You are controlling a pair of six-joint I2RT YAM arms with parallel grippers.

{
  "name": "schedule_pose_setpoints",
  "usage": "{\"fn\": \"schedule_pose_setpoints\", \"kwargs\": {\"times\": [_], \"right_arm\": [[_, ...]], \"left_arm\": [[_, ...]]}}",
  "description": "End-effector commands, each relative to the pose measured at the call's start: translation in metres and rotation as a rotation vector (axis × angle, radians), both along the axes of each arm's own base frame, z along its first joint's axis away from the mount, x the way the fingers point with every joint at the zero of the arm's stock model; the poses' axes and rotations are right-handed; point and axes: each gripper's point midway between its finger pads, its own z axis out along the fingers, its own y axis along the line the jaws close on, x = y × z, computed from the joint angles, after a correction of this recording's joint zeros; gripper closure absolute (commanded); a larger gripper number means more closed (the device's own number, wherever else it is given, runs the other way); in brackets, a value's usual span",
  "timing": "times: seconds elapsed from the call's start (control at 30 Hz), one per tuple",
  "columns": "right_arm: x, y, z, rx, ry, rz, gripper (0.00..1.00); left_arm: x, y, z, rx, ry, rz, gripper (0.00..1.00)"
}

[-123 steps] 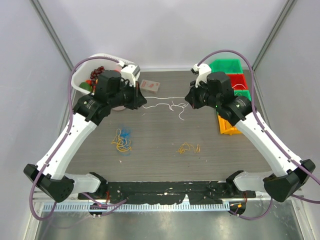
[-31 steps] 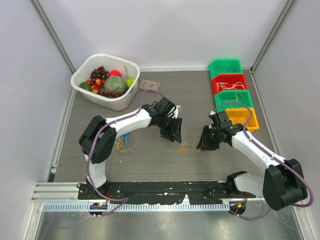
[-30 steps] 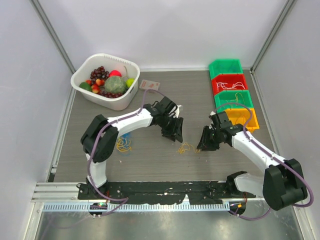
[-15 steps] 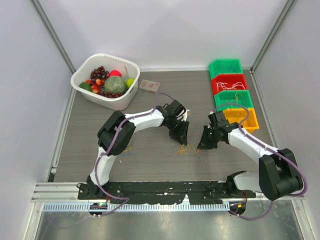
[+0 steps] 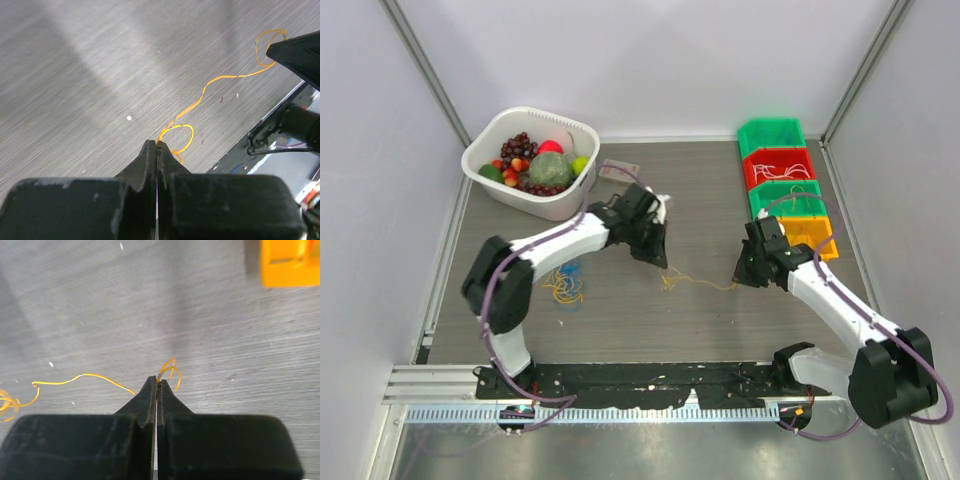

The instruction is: Untangle the cables

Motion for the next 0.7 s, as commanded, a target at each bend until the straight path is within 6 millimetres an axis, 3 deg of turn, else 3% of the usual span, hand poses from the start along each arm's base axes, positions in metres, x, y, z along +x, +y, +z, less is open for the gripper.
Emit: {"fn": "schedule_pose_setpoints", "kwargs": {"times": [0.0, 0.23, 0.33, 0.37, 0.43, 0.47, 0.6, 0.63, 0.67], "right_arm": [[0.031, -0.019, 0.051, -0.068, -0.185, -0.107, 0.99], [0.059, -0.012, 0.117, -0.027, -0.377, -0.086, 0.99], [0.070, -0.031, 0.150, -0.098, -0.437, -0.151, 1.00], [0.075, -0.046, 0.166, -0.136, -0.452, -0.197, 0.99], [0.084, -0.069, 0.187, -0.161, -0.468, -0.264, 0.99], [0.087, -0.078, 0.193, -0.163, -0.472, -0.289, 0.99], [0.116, -0.109, 0.228, -0.161, -0.518, -0.352, 0.99], [0.123, -0.116, 0.246, -0.177, -0.554, -0.361, 0.99], [0.133, -0.120, 0.247, -0.195, -0.548, -0.362, 0.99]], "left_arm": [[0.025, 0.030, 0.057, -0.096, -0.135, 0.126, 1.00], [0.013, 0.033, 0.087, -0.160, -0.133, 0.128, 1.00], [0.016, 0.033, 0.101, -0.177, -0.163, 0.134, 1.00], [0.017, 0.032, 0.107, -0.181, -0.166, 0.127, 0.93], [0.016, 0.031, 0.117, -0.177, -0.164, 0.116, 0.61], [0.017, 0.032, 0.121, -0.171, -0.170, 0.112, 0.54], [0.024, 0.044, 0.142, -0.161, -0.238, 0.141, 0.41], [0.027, 0.050, 0.149, -0.171, -0.256, 0.156, 0.39], [0.028, 0.055, 0.152, -0.172, -0.259, 0.166, 0.39]]}}
